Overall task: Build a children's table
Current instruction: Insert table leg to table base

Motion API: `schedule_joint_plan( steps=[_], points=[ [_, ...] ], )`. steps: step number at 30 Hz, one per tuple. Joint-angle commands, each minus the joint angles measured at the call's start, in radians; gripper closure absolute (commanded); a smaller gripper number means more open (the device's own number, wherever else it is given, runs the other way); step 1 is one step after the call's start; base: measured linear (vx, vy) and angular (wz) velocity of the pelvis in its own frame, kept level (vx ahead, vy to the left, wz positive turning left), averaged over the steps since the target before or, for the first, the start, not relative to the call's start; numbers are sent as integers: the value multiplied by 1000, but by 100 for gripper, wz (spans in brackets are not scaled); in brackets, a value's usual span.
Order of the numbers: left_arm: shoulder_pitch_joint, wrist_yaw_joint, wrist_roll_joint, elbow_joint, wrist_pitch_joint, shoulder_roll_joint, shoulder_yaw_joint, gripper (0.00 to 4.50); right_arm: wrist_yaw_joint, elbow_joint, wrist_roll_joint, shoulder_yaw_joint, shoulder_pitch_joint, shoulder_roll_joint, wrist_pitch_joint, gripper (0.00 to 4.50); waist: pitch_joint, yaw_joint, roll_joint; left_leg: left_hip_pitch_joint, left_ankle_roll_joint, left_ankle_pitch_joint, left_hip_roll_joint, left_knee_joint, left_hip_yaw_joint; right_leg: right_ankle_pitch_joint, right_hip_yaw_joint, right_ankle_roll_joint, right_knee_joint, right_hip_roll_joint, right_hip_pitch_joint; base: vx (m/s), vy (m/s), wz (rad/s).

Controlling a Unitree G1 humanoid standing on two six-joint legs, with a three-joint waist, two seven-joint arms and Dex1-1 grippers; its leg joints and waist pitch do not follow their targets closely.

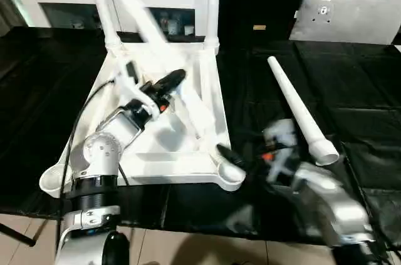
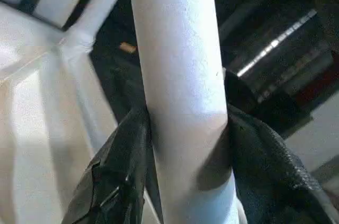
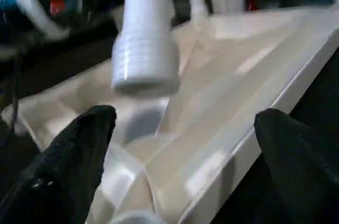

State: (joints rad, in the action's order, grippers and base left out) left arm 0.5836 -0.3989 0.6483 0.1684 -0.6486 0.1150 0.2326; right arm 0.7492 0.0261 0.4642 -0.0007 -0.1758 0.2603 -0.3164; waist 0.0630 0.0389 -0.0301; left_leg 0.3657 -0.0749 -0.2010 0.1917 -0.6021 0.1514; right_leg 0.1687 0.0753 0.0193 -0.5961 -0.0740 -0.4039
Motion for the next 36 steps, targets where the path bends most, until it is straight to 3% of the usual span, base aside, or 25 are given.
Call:
schedule_joint_plan(
  steps=[1, 2, 7, 9, 12, 13, 18, 25, 36],
  points=[
    [-3, -36, -31, -47, 12, 24, -52, 254, -13, -49, 76, -60, -19, 10, -60, 0, -76, 4, 0, 1, 80, -108, 24, 63, 4, 185, -40, 203, 66, -54, 68, 0, 0, 0],
    [-3, -48, -41, -62, 14, 34, -75, 254, -13, -67, 122, -84, -31, 19, -109, 0, -76, 4, 1, -1, 80, -104, 23, 64, 3, 188, -40, 202, 65, -53, 69, 0, 0, 0],
    [-6, -70, -61, -88, 18, 45, -105, 254, -9, -91, 172, -106, -52, 33, -156, 0, -77, 2, 7, 1, 75, -88, 20, 61, 5, 188, -40, 196, 65, -52, 69, 0, 0, 0],
    [-9, -78, -75, -105, 21, 52, -124, 254, -3, -107, 183, -101, -66, 45, -186, 0, -78, 2, 4, 2, 72, -80, 21, 60, 5, 191, -39, 195, 64, -52, 68, 0, 0, 0],
    [-16, -82, -138, -130, 55, 72, -187, 254, -18, -131, 119, -35, -98, 66, -233, 0, -78, 1, 7, 2, 67, -69, 22, 60, 5, 194, -40, 182, 63, -51, 67, 0, 0, 0],
    [-21, -57, -175, -146, 82, 62, -218, 254, -65, -135, 71, 11, -124, 51, -255, 0, -77, -1, 12, 3, 67, -68, 21, 60, 5, 198, -40, 178, 64, -51, 67, 0, 0, 0],
    [-38, -3, -254, -182, 140, 34, -280, 255, -180, -114, 11, 64, -182, -16, -264, 0, -77, -2, 15, 3, 42, -71, 23, 61, 7, 222, -43, 168, 64, -53, 63, 0, 0, 0],
    [-48, 27, -313, -202, 180, 16, -318, 255, -264, -77, -20, 76, -236, -73, -296, 38, -78, -1, 14, 3, 31, -66, 22, 62, 8, 191, -46, 168, 59, -52, 63, 0, 0, 0],
    [-47, 12, -375, -215, 215, 15, -385, 255, -329, 13, -60, 78, -284, -113, -298, 150, -79, -3, 12, 3, 25, -61, 20, 60, 9, 161, -48, 173, 56, -52, 64, 0, 0, 0]
  ],
)
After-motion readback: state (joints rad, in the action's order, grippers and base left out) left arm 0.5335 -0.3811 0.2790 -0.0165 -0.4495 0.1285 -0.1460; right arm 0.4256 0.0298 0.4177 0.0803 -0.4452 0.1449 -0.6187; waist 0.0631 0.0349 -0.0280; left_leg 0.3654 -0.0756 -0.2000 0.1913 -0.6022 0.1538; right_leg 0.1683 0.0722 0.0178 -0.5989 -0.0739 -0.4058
